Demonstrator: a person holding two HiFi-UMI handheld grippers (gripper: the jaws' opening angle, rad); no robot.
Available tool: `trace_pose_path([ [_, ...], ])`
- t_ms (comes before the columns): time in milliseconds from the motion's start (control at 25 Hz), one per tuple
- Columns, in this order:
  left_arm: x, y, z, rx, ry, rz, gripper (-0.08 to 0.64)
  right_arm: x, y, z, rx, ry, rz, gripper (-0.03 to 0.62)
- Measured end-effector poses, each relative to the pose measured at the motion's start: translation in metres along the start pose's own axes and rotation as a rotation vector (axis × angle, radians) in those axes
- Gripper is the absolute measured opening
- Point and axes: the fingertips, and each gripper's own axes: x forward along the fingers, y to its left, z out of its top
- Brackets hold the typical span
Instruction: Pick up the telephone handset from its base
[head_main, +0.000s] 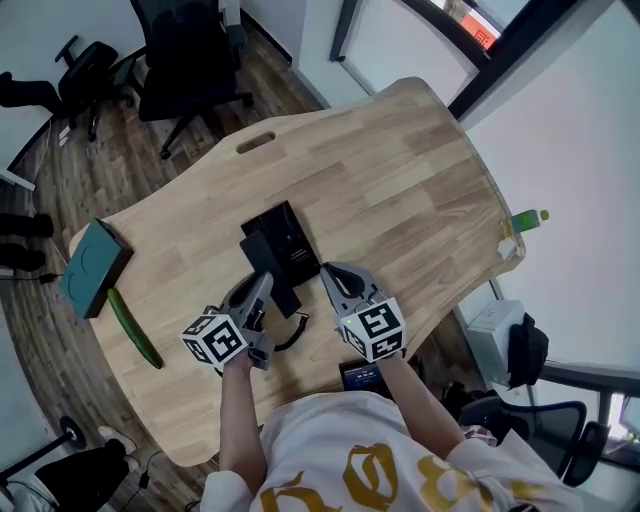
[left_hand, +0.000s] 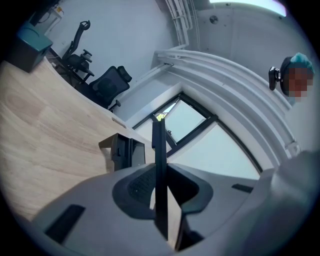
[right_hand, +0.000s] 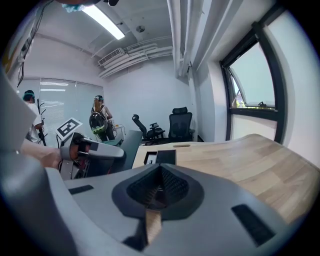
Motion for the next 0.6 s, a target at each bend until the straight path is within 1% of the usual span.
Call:
trace_pose_path([
  [320, -0.028, -0.035, 0.000, 0.011, -0.035, -0.070, 0.074, -0.032, 0.011, 0.012, -0.029, -0.070, -0.042, 0.006],
  [600, -0.049, -0.059, -0.001, 0.030, -0.048, -0.118, 0.072, -0.054, 0.031, 0.019, -0.054, -0.120, -0.050, 0.006],
])
